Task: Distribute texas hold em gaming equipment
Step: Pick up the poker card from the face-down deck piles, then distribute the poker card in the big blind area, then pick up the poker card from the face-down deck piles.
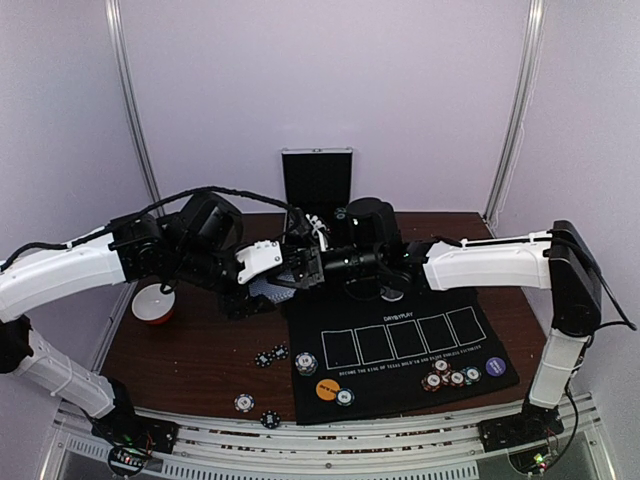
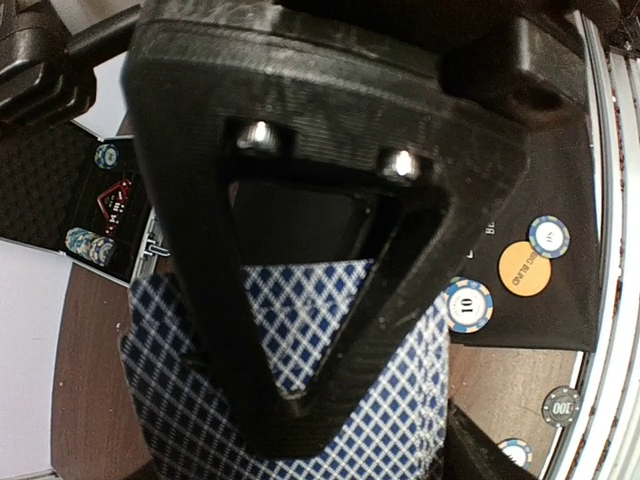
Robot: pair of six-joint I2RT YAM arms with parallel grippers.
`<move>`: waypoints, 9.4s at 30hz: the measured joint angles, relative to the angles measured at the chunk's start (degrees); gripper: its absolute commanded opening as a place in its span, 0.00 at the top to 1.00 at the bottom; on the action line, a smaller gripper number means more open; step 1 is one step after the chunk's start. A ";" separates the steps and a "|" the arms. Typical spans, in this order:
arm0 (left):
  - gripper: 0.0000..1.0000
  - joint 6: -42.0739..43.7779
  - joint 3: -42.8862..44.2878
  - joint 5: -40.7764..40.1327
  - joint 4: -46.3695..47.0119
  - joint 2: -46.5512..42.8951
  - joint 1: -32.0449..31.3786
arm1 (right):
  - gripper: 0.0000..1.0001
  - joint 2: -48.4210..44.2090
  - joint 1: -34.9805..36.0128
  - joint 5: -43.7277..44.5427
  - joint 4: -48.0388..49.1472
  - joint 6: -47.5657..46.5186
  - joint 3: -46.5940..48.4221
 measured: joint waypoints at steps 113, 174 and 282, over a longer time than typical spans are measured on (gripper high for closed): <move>0.52 -4.39 -3.10 -2.60 0.28 1.27 0.04 | 1.00 -24.65 -4.70 35.21 -55.89 -26.53 3.96; 0.52 -8.41 -7.80 -3.69 0.11 -1.31 0.13 | 0.99 -3.96 15.34 10.56 10.19 27.47 -34.51; 0.55 -8.04 -7.61 1.90 1.18 -2.97 0.26 | 1.00 -9.27 0.11 13.07 -29.62 -27.52 3.41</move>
